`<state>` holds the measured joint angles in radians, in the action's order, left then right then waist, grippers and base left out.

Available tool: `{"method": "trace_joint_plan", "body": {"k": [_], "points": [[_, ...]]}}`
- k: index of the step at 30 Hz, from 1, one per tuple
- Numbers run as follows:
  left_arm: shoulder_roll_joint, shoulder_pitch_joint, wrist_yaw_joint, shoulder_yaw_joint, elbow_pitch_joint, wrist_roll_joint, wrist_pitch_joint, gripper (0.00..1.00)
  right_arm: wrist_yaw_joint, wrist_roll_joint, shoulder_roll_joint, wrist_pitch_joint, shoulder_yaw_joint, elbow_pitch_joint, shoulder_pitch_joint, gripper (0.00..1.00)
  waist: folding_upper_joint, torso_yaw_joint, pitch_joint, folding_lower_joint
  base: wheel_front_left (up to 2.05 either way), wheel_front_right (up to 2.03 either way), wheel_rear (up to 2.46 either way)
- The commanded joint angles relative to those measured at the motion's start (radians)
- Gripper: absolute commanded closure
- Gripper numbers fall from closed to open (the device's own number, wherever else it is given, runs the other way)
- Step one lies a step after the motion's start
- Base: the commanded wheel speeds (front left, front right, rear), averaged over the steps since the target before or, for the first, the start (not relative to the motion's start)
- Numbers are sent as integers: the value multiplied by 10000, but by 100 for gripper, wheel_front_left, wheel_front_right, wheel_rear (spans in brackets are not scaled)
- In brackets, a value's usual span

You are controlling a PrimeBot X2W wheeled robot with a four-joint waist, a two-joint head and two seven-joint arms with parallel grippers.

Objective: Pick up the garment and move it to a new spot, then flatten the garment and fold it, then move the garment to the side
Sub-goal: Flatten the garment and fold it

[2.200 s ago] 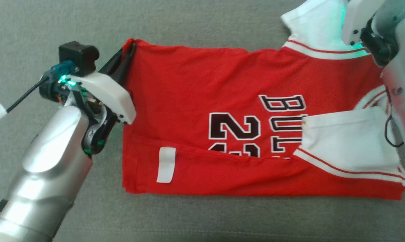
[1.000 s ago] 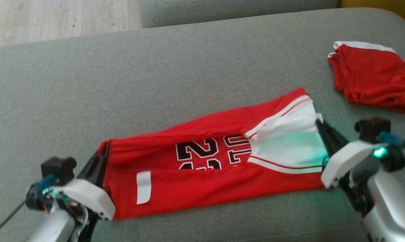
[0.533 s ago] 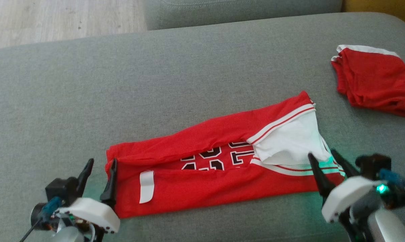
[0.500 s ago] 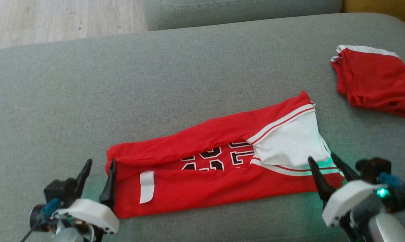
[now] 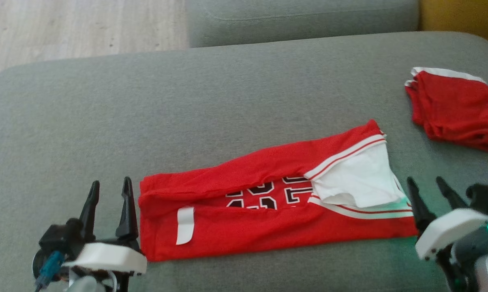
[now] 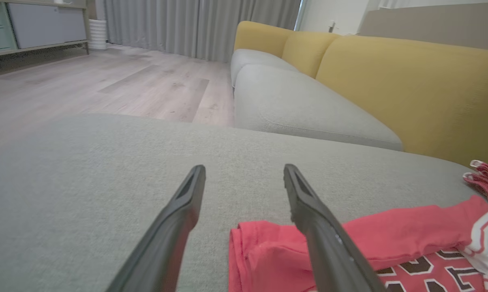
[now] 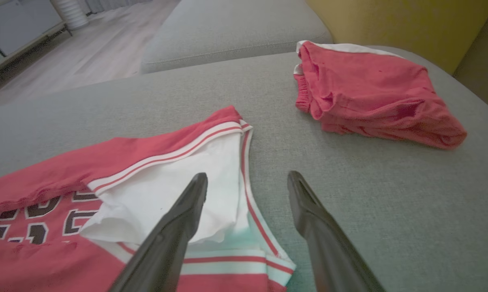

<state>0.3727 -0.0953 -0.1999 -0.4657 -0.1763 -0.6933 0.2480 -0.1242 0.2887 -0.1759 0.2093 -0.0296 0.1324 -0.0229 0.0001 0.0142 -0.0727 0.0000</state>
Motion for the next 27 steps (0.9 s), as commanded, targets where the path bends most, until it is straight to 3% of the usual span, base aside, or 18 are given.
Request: {"method": "trace_joint_plan", "body": {"k": [1, 5, 9, 17, 18, 19, 21, 23, 27], "points": [[174, -51, -154, 507, 466, 115, 101, 0, -65, -89, -199, 142, -12, -60, 782, 0, -1, -190, -10, 0, 0, 0, 0], [159, 185, -356, 618, 838, 145, 109, 0, -65, -253, -293, 354, -93, 706, 1312, 0, -1, -457, -73, 0, 0, 0, 0], [125, 543, -626, 779, 1267, 120, 116, 0, -65, -301, -413, 686, 13, 2370, 2089, 0, -1, -948, -205, 0, 0, 0, 0], [38, 809, -767, 660, 1488, 195, 113, 0, -65, -107, -575, 966, 298, 4353, 2383, 0, -1, -1579, -151, 0, 0, 0, 0], [35, 836, -781, 640, 1497, 203, 111, 0, -65, 10, -589, 998, 418, 4455, 2366, 19, -1, -1604, -120, 0, 0, 0, 0], [30, 866, -798, 621, 1501, 210, 109, 0, -65, 130, -601, 1034, 547, 4536, 2343, 47, -1, -1614, -71, 0, 0, 0, 0], [15, 936, -827, 566, 1517, 228, 100, 0, -65, 304, -644, 1063, 837, 4632, 2309, 77, -1, -1585, 37, 0, 0, 0, 0], [1, 988, -824, 484, 1533, 244, 73, 0, -65, 408, -663, 1059, 1071, 4716, 2324, 100, -1, -1503, 130, 0, 0, 0, 0], [-53, 1020, -804, 346, 1535, 264, 34, 0, -65, 467, -639, 766, 1322, 4837, 2557, 100, -1, -1229, 309, 0, 0, 0, 0]]}}
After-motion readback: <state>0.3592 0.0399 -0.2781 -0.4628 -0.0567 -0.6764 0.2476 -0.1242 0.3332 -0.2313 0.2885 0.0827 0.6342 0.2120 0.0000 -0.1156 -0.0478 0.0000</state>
